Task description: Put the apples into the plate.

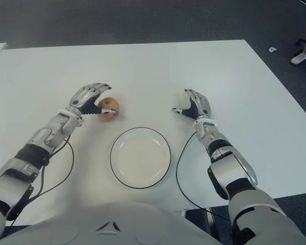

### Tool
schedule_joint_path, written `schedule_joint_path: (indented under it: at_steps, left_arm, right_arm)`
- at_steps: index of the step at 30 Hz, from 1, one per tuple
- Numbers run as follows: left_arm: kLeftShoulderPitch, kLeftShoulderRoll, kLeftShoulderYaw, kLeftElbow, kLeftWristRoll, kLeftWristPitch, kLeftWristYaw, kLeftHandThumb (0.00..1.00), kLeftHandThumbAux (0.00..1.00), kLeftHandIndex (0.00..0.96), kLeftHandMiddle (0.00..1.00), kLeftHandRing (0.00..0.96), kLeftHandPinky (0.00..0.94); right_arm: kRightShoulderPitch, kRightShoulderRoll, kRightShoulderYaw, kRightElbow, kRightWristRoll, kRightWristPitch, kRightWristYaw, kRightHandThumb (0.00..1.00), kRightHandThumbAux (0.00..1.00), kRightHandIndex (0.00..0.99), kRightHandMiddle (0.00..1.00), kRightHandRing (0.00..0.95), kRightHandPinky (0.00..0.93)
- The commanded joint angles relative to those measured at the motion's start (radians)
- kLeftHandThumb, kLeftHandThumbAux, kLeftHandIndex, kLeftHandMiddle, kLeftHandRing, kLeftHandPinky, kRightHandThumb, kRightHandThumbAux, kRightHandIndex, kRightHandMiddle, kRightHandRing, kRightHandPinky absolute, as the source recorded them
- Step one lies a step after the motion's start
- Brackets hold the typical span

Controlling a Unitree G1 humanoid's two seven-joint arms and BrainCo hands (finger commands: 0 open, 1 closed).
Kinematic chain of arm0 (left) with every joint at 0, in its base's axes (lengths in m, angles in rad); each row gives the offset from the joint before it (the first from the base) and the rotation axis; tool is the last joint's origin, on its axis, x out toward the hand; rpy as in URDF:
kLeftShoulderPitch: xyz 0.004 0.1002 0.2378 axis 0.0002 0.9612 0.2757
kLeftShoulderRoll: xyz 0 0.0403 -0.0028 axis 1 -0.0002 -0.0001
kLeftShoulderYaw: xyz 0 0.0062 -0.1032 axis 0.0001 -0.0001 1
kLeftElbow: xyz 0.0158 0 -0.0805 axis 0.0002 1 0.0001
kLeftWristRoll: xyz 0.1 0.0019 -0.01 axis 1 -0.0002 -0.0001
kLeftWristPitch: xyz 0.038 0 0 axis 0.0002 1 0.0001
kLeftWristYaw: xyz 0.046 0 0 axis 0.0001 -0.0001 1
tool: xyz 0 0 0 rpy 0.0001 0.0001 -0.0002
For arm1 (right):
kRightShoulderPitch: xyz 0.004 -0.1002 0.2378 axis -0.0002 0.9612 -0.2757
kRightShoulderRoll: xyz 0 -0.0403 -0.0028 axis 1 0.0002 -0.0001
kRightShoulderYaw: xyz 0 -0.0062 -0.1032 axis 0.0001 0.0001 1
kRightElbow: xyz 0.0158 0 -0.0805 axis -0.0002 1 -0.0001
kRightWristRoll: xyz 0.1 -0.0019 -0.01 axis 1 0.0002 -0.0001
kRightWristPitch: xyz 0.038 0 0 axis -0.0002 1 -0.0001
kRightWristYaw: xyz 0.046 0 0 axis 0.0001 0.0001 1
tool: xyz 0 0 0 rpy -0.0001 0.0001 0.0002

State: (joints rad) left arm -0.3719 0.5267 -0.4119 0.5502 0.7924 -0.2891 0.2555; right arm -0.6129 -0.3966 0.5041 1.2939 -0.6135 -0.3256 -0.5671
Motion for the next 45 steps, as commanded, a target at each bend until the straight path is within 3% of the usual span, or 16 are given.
schedule_joint_path:
  at_steps: [1,31,45]
  left_arm:
    - [0.023,-0.020,-0.016,0.035,-0.006,0.012,-0.022,0.318,0.301,0.149,0.142,0.125,0.173]
    - [0.020,-0.067,-0.047,0.187,0.003,-0.022,0.046,0.261,0.323,0.130,0.146,0.133,0.182]
    - [0.018,-0.101,-0.070,0.251,-0.003,-0.029,0.094,0.266,0.333,0.149,0.173,0.155,0.196]
  right_arm:
    - [0.140,0.077,0.061,0.058,-0.056,0.022,0.069,0.312,0.531,0.003,0.141,0.126,0.000]
    - [0.161,0.048,0.033,0.049,-0.029,-0.009,0.044,0.345,0.572,0.023,0.163,0.184,0.000]
    - [0.177,0.010,0.025,0.040,-0.030,-0.038,0.017,0.341,0.575,0.032,0.154,0.188,0.000]
